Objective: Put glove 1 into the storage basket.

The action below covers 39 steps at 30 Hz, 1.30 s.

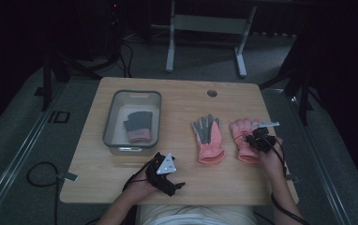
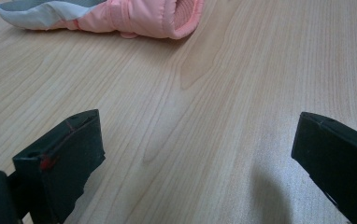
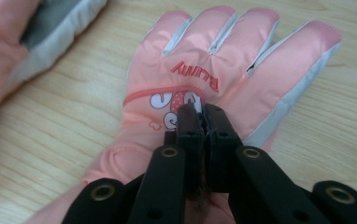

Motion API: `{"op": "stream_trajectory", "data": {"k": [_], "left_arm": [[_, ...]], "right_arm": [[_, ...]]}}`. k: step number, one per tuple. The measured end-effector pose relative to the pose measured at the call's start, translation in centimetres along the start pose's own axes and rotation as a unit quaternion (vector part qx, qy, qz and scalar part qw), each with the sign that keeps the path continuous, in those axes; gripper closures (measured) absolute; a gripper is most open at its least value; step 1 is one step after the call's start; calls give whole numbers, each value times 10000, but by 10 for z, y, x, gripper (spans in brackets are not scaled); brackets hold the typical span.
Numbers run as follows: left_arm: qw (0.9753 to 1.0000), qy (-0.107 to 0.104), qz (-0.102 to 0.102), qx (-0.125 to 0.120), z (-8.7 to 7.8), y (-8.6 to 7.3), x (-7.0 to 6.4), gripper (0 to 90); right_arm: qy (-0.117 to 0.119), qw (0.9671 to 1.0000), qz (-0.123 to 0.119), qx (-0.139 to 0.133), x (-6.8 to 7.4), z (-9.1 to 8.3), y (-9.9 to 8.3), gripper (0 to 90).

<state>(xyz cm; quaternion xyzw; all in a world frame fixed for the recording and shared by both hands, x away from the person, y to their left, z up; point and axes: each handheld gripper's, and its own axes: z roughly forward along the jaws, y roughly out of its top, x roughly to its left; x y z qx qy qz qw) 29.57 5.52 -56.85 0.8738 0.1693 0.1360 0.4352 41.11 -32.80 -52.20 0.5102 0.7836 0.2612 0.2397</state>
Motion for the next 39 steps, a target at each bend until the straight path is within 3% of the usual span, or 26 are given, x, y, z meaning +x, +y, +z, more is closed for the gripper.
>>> {"op": "stream_trajectory", "data": {"k": [11,21,26,39], "left_arm": [[10000,-4,-12,-7,0,0,0,20],[10000,1,-3,-23,-1,0,0,20],[10000,-5,9,-27,-1,0,0,20],[10000,-34,15,-37,-1,0,-1,20]], "right_arm": [[-358,9985,57,-418,12,-46,31,872],[-490,9955,-86,-804,44,-82,65,872],[-387,9949,-240,-899,65,-87,77,872],[-126,9950,-263,-950,114,-81,90,872]]}}
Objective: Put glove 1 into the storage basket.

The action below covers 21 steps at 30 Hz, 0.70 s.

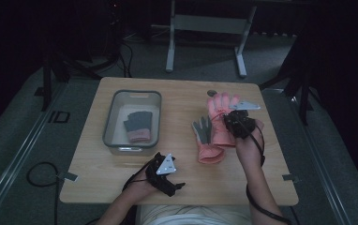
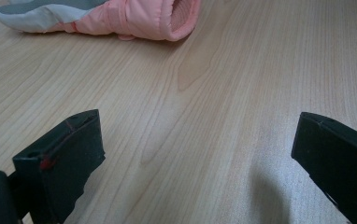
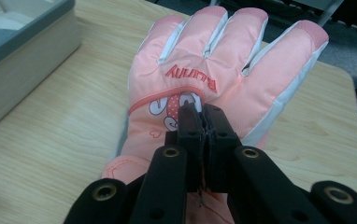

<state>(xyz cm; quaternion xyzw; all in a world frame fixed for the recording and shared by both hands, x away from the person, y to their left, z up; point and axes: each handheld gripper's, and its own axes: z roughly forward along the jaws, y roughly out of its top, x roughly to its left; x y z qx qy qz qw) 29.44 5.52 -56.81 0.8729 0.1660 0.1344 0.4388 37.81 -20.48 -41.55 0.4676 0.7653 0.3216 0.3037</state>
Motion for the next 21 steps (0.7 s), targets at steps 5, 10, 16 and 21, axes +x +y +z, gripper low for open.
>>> {"op": "stream_trajectory", "data": {"k": [5,10,16,21], "left_arm": [[10000,-11,-1,-22,0,0,0,20],[10000,-25,40,18,0,0,0,20],[10000,-23,28,21,0,0,0,20],[10000,-38,35,14,0,0,0,20]], "right_arm": [[118,9999,11,113,15,10,-5,871],[217,9994,53,270,26,23,-12,871],[226,9987,74,457,28,38,-21,870],[236,9975,162,649,27,53,-30,869]]}}
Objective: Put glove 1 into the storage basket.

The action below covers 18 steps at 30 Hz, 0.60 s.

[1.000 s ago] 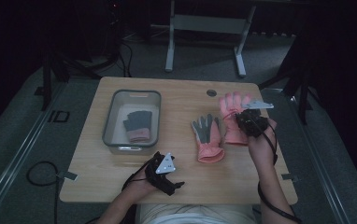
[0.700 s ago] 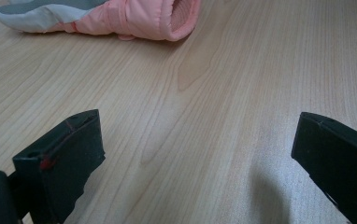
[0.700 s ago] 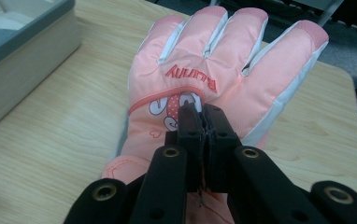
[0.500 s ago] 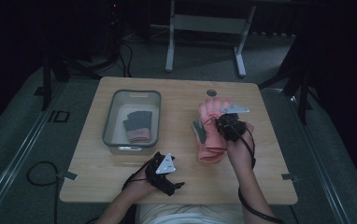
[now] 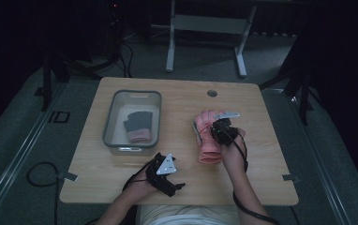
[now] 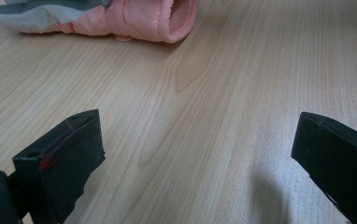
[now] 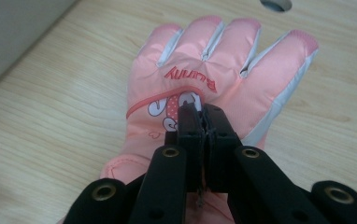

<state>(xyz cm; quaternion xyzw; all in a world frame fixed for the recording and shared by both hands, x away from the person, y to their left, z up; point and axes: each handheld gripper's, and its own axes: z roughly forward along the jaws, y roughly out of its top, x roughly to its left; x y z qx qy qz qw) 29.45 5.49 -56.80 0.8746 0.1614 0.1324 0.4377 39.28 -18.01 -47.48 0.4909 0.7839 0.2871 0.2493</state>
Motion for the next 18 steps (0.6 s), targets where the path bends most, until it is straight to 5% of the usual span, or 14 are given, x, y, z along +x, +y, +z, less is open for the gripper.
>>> {"op": "stream_trajectory", "data": {"k": [18], "left_arm": [[10000,-14,-3,15,1,0,0,20]], "right_arm": [[285,9995,95,108,0,27,-13,846]]}}
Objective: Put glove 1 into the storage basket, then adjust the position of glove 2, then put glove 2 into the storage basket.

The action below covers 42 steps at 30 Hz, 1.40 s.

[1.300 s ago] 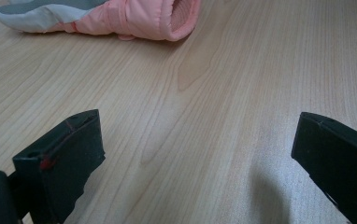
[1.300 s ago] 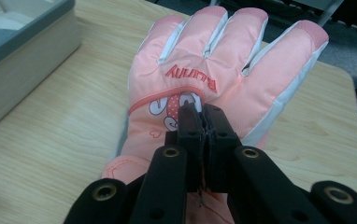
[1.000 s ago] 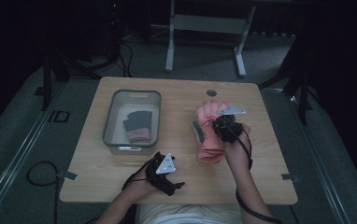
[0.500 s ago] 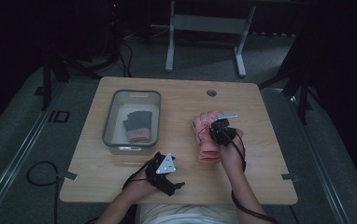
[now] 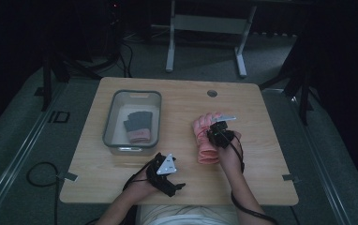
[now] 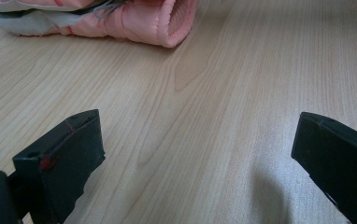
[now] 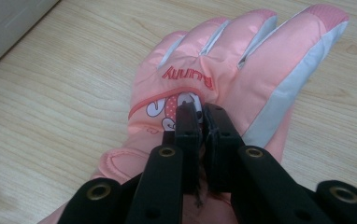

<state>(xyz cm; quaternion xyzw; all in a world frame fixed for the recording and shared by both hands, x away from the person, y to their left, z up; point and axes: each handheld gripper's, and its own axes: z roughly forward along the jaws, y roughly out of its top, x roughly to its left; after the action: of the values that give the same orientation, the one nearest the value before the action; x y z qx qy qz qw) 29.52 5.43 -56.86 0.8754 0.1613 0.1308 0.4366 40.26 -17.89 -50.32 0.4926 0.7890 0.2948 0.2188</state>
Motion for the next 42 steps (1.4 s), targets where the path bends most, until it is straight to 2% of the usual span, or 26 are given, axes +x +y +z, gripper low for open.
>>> {"op": "stream_trajectory", "data": {"k": [4,9,11,13,16,20,23,24,26,30,34,36,37,40,42], "left_arm": [[10000,12,-10,3,0,0,0,20],[9999,26,-83,-51,0,0,1,20],[10000,16,-74,-27,-1,0,1,20],[10000,19,-60,-20,-1,0,0,20],[9999,84,-72,-27,-1,0,1,20],[9998,70,-154,-59,-2,0,3,20],[9998,68,-167,-72,-2,1,3,20],[9998,70,-179,-70,-2,1,3,20],[9998,80,-187,-45,-1,1,2,20],[9998,117,-187,-7,0,4,2,20],[9993,338,-160,74,3,8,3,21],[9988,435,-167,154,5,12,3,21],[9986,462,-189,154,5,14,3,23],[9984,498,-241,-85,5,22,3,29],[9979,588,-231,-153,5,27,4,33]], "right_arm": [[69,10000,11,-29,-2,0,-1,817],[200,9996,6,-198,-2,-13,4,652],[248,9994,-21,-260,-2,-17,6,627],[338,9989,-38,-312,-5,-24,7,535],[482,9982,-51,-363,-13,-31,6,464],[617,9969,6,-497,-31,-38,6,352],[661,9961,118,-568,-44,-44,4,303],[709,9957,192,-557,-48,-46,3,298],[942,9936,287,-561,-55,-50,1,217],[1096,9913,200,-703,-62,-58,-3,140],[1186,9888,15,-905,-69,-68,-7,154],[1207,9886,-130,-893,-74,-72,-9,146],[1161,9888,-236,-911,-76,-74,-11,145],[921,9883,-647,-1032,-81,-79,-15,131],[776,9878,-735,-1130,-84,-82,-19,131]]}}
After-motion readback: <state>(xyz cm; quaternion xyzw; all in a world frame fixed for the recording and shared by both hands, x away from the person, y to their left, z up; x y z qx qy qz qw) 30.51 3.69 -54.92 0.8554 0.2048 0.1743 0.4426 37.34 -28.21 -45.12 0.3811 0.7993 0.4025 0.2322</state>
